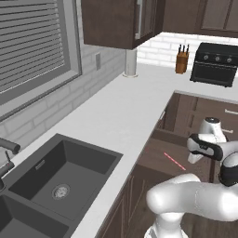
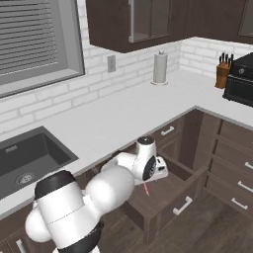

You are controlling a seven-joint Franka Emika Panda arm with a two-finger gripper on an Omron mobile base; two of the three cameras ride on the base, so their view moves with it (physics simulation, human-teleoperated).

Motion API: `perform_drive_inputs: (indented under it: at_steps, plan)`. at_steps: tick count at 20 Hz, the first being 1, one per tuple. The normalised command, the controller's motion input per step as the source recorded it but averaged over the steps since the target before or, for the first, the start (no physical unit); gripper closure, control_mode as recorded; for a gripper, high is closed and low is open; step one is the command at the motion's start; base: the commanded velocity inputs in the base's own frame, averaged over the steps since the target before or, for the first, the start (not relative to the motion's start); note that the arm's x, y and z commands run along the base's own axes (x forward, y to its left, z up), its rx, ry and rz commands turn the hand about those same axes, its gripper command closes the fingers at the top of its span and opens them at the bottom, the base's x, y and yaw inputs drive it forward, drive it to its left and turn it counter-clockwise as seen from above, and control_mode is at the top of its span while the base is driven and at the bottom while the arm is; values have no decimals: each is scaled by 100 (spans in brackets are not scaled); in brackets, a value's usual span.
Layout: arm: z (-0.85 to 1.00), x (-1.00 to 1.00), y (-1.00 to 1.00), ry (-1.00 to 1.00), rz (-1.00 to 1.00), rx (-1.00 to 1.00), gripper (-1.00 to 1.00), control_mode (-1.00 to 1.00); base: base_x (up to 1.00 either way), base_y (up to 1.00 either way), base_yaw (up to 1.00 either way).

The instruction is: Take a straw from the drawer in front and place it inside the glass cup on the dining counter.

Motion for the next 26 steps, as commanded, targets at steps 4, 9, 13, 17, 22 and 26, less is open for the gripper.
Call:
perform_drive_inputs:
  at_steps: [4, 9, 13, 17, 22, 26]
  plan:
    - [-2, 44, 41, 1, -2, 0, -100, -100, 0, 0, 0]
    - [-27, 20, 18, 0, 0, 2, -100, -100, 0, 0, 0]
    - [-37, 9, 4, -6, 0, 4, -100, -100, 0, 0, 0]
    - [-23, 25, 9, -1, -2, 6, -100, -100, 0, 0, 0]
    - [-8, 40, 10, 0, -4, 0, -100, -100, 0, 0, 0]
    - [-18, 22, -1, 0, -1, 0, -100, -100, 0, 0, 0]
